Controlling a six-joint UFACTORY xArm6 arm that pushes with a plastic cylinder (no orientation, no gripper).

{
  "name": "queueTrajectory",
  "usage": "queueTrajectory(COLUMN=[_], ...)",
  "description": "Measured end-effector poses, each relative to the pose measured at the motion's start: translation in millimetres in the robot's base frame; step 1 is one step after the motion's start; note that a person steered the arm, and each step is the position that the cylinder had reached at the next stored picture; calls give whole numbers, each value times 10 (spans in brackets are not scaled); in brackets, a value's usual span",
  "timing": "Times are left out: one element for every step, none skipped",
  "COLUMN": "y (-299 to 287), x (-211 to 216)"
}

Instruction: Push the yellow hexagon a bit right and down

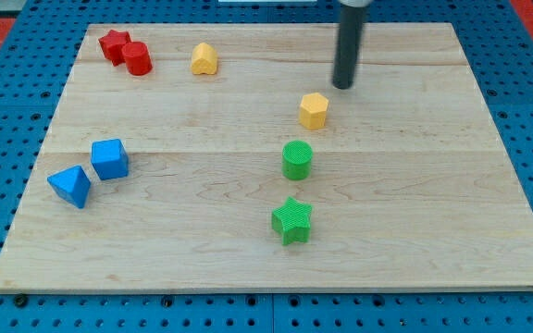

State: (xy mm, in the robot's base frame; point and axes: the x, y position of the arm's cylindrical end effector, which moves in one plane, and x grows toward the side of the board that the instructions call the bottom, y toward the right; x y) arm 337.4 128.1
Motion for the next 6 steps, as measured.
queueTrajectory(y=[28, -281, -407, -545, -558, -647], x=[316, 368, 404, 403, 396, -154])
